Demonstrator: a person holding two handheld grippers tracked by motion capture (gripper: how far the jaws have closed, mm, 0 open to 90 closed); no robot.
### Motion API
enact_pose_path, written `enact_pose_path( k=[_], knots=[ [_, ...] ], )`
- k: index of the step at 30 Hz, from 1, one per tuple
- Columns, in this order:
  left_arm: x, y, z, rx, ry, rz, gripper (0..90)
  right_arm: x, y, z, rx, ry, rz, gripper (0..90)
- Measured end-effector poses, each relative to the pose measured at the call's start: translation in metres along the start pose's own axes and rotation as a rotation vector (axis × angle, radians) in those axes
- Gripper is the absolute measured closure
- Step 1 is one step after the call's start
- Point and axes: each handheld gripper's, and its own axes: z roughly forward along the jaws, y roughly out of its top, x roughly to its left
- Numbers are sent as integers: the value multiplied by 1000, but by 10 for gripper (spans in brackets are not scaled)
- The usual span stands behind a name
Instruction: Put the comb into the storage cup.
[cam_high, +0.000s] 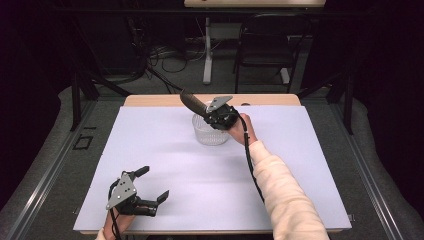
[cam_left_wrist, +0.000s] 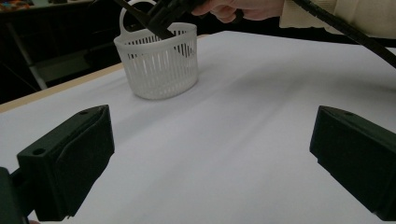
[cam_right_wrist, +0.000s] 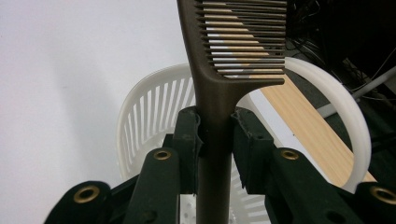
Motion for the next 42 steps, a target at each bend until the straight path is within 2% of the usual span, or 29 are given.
enact_pose_path(
  k=[24,26,29,34,38,42],
  knots=[
    [0,0,0,2,-3,3,0,4,-1,7,80,25,-54,712],
    [0,0,0,2,-2,4,0,3,-1,6,80,33,-49,673],
    [0,0,0,3,-2,5,0,2,1,-1,77,17,-42,587],
    [-1,0,0,5,-2,9,0,-3,4,-22,56,-5,-19,449],
    [-1,0,0,6,-1,10,0,-4,6,-35,39,1,11,344],
    [-1,0,1,5,-2,6,0,-3,6,-45,52,9,17,303]
  ],
)
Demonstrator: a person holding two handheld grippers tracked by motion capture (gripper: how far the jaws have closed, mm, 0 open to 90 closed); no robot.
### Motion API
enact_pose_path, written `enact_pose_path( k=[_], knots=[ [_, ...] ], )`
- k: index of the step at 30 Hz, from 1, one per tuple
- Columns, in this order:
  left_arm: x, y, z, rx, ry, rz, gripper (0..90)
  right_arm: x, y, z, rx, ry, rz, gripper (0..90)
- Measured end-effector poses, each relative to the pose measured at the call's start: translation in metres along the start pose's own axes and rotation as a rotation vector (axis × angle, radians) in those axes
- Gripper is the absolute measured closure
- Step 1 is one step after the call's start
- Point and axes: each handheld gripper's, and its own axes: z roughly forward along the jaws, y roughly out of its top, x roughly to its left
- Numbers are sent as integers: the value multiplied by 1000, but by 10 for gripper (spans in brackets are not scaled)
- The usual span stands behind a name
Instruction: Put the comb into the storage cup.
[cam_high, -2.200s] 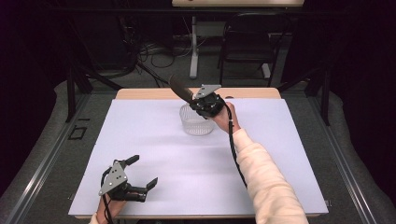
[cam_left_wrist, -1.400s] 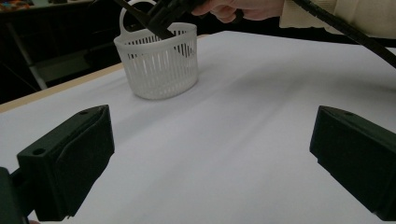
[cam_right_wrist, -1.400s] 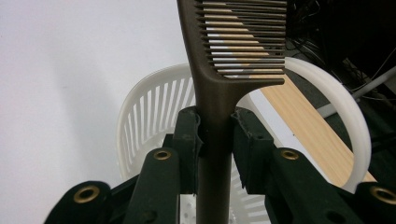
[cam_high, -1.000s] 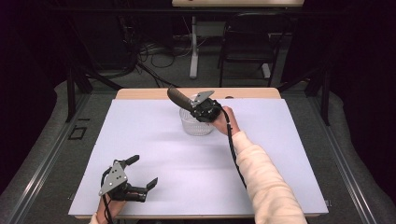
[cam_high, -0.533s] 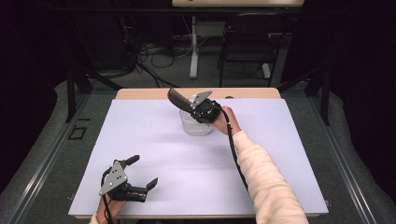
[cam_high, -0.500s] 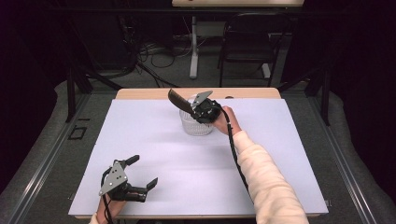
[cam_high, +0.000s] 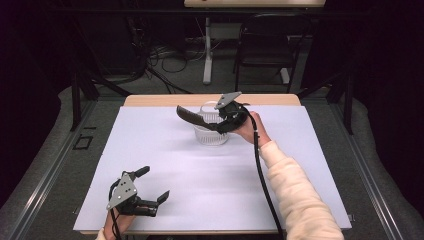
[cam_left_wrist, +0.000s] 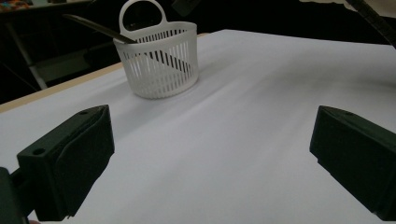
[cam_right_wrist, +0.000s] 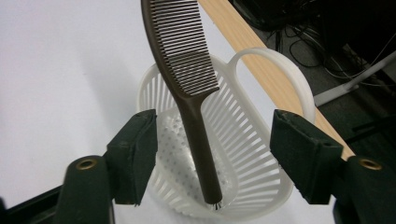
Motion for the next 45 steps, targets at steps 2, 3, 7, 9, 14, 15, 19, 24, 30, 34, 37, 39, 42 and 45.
enact_pose_path(
  k=[2,3,7,9,14,15,19,24,30,34,37,39,42,45],
  knots=[
    [0,0,0,0,1,0,0,0,0,-4,7,3,11,278],
    [0,0,0,-1,1,0,0,0,-1,-6,11,1,8,268],
    [0,0,0,0,2,-1,0,-2,-3,-10,28,15,25,225],
    [0,1,1,1,2,-2,0,-2,-4,-12,31,20,30,205],
    [0,1,2,2,5,1,0,-2,-5,-17,45,29,39,154],
    [0,1,2,2,5,0,0,-2,-6,-18,48,36,41,148],
    [0,1,1,1,6,1,0,-2,-8,-25,47,37,52,103],
    [0,1,1,1,4,2,0,0,-13,-31,65,49,64,61],
    [-1,0,0,1,5,-1,0,2,-25,-39,88,73,96,24],
    [0,0,0,-1,4,-2,0,3,-32,-44,103,77,111,1],
    [0,0,1,2,4,-1,0,4,-37,-49,102,85,122,0],
    [-1,0,1,2,3,3,0,5,-40,-53,105,95,132,0],
    [0,0,1,1,3,-1,0,8,-44,-57,106,94,136,0],
    [-1,1,1,2,1,3,0,10,-50,-62,113,101,140,0]
  ],
)
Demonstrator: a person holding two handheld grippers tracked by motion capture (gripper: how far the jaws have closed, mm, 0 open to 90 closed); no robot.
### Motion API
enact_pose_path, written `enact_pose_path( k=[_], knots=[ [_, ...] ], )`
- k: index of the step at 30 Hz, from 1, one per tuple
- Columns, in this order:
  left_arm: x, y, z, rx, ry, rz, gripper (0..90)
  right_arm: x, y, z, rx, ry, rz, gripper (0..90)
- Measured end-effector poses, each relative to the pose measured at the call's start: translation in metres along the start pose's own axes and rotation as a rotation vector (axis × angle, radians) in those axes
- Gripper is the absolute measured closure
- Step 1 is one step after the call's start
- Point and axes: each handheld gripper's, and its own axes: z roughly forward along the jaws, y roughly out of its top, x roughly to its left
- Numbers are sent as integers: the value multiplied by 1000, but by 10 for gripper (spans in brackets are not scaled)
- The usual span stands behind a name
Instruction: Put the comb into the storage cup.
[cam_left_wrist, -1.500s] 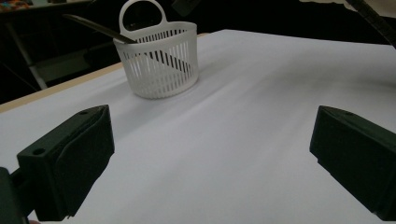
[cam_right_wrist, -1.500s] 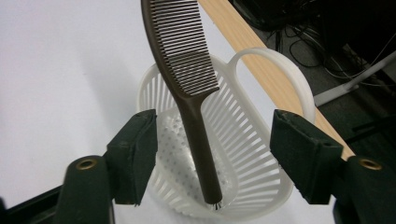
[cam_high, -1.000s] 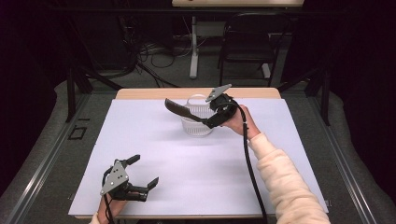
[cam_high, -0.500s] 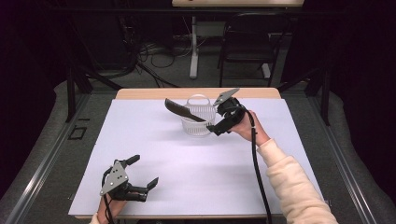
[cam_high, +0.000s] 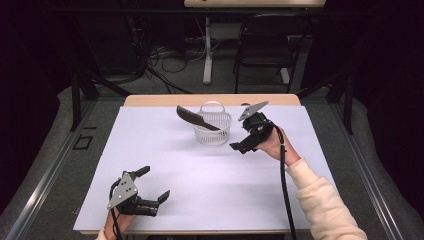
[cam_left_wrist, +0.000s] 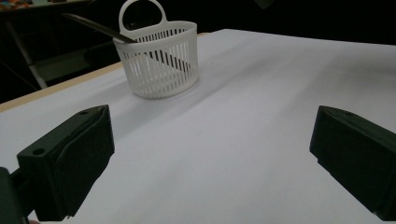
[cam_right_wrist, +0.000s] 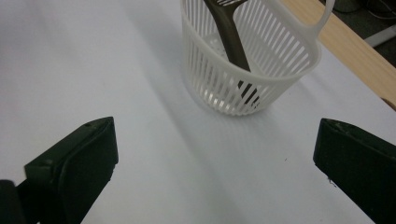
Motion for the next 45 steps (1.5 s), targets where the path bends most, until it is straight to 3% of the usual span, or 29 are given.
enact_pose_path(
  k=[3,30,45],
  knots=[
    [0,0,0,-1,0,-3,0,2,-7,-3,6,15,15,0],
    [0,1,-1,-4,2,1,0,20,-63,-26,48,0,60,0],
    [0,0,0,0,0,1,0,27,-93,-40,62,-37,84,0]
  ],
)
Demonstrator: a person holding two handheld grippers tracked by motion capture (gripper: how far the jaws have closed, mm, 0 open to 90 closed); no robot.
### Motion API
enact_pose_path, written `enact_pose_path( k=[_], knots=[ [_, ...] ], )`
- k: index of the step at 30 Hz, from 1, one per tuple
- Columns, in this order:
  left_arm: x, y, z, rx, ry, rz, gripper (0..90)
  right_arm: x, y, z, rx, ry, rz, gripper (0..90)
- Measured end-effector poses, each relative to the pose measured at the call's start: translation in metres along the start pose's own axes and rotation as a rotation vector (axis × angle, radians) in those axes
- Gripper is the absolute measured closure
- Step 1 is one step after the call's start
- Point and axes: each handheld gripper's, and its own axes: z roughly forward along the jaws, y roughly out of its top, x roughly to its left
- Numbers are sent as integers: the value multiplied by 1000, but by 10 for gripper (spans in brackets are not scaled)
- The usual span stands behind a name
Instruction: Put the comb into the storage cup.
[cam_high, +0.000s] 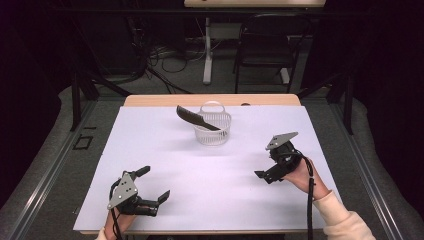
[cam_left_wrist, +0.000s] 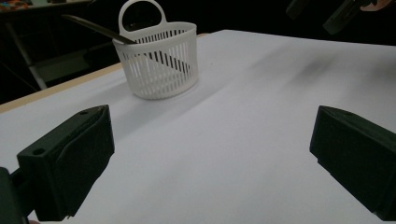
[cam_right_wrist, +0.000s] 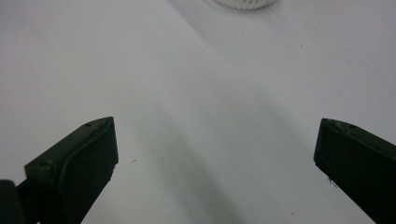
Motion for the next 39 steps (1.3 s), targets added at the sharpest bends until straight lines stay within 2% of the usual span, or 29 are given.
enact_pose_path(
  k=[3,24,32,39],
  knots=[
    [0,0,0,-1,0,0,0,2,-4,-2,-2,-6,-6,0],
    [-1,0,0,-1,-2,1,0,20,-49,-18,-95,-50,55,0],
    [-1,0,0,-1,-3,0,0,26,-64,-21,-122,-72,61,0],
    [0,0,0,2,-2,-2,0,31,-74,-24,-175,-90,70,0]
  ],
)
